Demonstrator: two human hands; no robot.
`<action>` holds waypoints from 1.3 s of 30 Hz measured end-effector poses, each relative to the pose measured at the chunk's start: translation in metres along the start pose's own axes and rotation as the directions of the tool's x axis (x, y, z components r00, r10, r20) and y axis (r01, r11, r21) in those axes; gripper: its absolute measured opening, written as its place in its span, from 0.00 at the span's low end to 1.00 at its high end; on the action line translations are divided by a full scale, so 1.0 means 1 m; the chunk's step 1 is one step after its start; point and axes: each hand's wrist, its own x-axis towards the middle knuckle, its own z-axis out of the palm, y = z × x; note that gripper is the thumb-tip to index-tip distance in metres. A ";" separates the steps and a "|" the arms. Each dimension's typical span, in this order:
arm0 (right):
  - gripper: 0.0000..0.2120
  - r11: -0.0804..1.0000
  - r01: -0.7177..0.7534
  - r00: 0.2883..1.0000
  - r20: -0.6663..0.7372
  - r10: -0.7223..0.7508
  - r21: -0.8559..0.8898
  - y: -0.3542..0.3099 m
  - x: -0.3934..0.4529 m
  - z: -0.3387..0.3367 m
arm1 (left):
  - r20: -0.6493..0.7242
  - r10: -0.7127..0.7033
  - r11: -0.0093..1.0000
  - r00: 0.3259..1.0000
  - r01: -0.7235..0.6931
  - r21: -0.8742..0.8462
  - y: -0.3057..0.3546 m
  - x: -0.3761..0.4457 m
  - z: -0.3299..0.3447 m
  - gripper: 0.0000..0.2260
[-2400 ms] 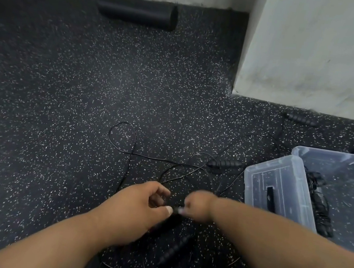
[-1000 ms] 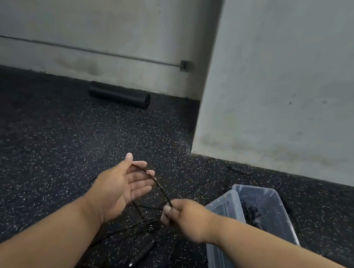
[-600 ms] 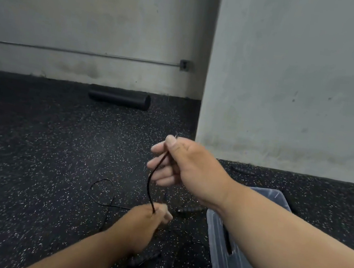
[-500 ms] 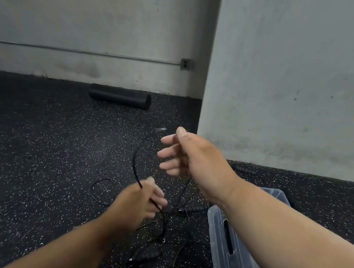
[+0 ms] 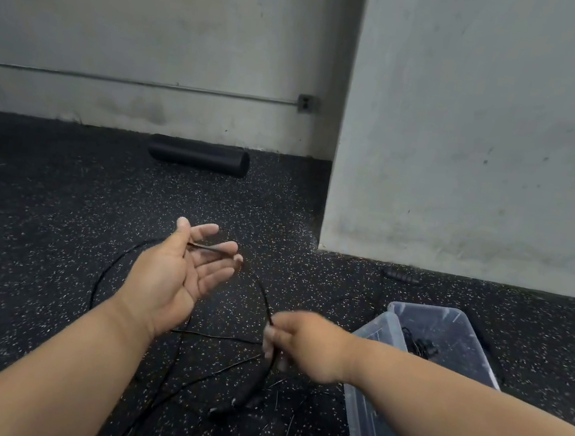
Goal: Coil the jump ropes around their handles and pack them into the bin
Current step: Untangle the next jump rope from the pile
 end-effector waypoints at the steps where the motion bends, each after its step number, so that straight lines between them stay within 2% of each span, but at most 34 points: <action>1: 0.14 0.996 0.025 0.996 -0.084 -0.018 0.082 -0.006 -0.002 -0.005 | 0.033 -0.015 0.998 0.999 0.013 0.055 -0.003 0.001 -0.004 0.26; 3: 0.14 0.973 0.135 0.960 -0.266 -0.083 0.187 -0.025 -0.006 -0.018 | 0.158 -0.085 0.968 0.984 0.044 0.249 -0.015 0.000 -0.012 0.32; 4: 0.14 0.956 0.209 0.928 -0.349 -0.129 0.204 -0.036 -0.008 -0.025 | 0.221 -0.138 0.923 0.966 0.044 0.383 -0.025 -0.002 -0.014 0.31; 6: 0.13 0.889 0.354 0.869 -0.453 -0.199 0.288 -0.061 -0.015 -0.038 | 0.310 -0.259 0.774 0.915 0.005 0.633 -0.047 -0.011 -0.010 0.24; 8: 0.13 0.822 0.438 0.843 -0.484 -0.234 0.364 -0.077 -0.019 -0.047 | 0.322 -0.317 0.624 0.892 -0.059 0.779 -0.069 -0.020 0.000 0.18; 11: 0.13 0.777 0.501 0.811 -0.521 -0.266 0.382 -0.085 -0.022 -0.054 | 0.321 -0.195 0.360 0.927 -0.237 0.902 -0.085 -0.030 0.007 0.09; 12: 0.13 0.762 0.513 0.799 -0.543 -0.256 0.395 -0.082 -0.022 -0.056 | 0.315 -0.142 0.338 0.938 -0.253 0.906 -0.082 -0.030 0.007 0.10; 14: 0.11 0.772 0.490 0.798 -0.564 -0.210 0.406 -0.073 -0.020 -0.057 | 0.272 -0.062 0.462 0.960 -0.214 0.861 -0.069 -0.028 0.008 0.12; 16: 0.13 0.894 0.329 0.865 -0.477 -0.156 0.305 -0.054 -0.015 -0.049 | 0.227 0.029 0.621 0.973 -0.196 0.759 -0.050 -0.025 0.012 0.12; 18: 0.17 0.980 0.129 0.977 -0.191 -0.099 0.150 -0.032 -0.009 -0.030 | 0.176 0.110 0.733 0.978 -0.200 0.651 -0.028 -0.024 0.017 0.12; 19: 0.16 0.995 0.071 0.997 -0.039 -0.068 0.070 -0.022 -0.006 -0.018 | 0.162 0.133 0.795 0.978 -0.203 0.572 -0.019 -0.024 0.019 0.13; 20: 0.14 0.999 0.048 0.998 0.048 -0.047 -0.007 -0.014 -0.002 -0.008 | 0.155 0.145 0.848 0.977 -0.204 0.490 -0.012 -0.024 0.019 0.13; 21: 0.10 0.998 0.040 0.998 0.055 -0.038 -0.048 -0.007 0.001 0.000 | 0.145 0.149 0.890 0.978 -0.196 0.412 -0.008 -0.025 0.020 0.13; 22: 0.09 0.999 0.031 1.000 0.002 -0.031 -0.040 -0.004 0.004 0.002 | 0.140 0.153 0.917 0.978 -0.193 0.350 -0.005 -0.026 0.021 0.13; 25: 0.16 0.997 0.056 0.975 -0.218 -0.043 0.052 -0.009 0.006 -0.012 | 0.129 0.182 0.957 0.975 -0.205 0.206 -0.002 -0.025 0.021 0.13; 27: 0.16 0.988 0.137 0.942 -0.317 -0.109 0.066 -0.021 0.001 -0.026 | 0.135 0.184 0.955 0.974 -0.209 0.209 -0.003 -0.022 0.018 0.14; 30: 0.16 0.962 0.264 0.882 -0.420 -0.211 0.071 -0.044 -0.008 -0.038 | 0.212 0.138 0.860 0.967 -0.223 0.459 -0.016 -0.020 0.014 0.13; 33: 0.16 0.899 0.415 0.822 -0.480 -0.307 0.137 -0.070 -0.017 -0.046 | 0.336 0.001 0.761 0.942 -0.219 0.610 -0.033 -0.027 0.019 0.26; 34: 0.16 0.869 0.460 0.808 -0.491 -0.325 0.182 -0.077 -0.020 -0.048 | 0.341 -0.028 0.740 0.940 -0.210 0.639 -0.040 -0.029 0.021 0.27; 36: 0.16 0.814 0.522 0.796 -0.487 -0.359 0.254 -0.088 -0.023 -0.051 | 0.336 -0.037 0.677 0.941 -0.224 0.702 -0.055 -0.029 0.021 0.24; 39: 0.17 0.757 0.585 0.776 -0.473 -0.418 0.291 -0.098 -0.024 -0.053 | 0.298 0.005 0.533 0.955 -0.254 0.807 -0.066 -0.027 0.022 0.11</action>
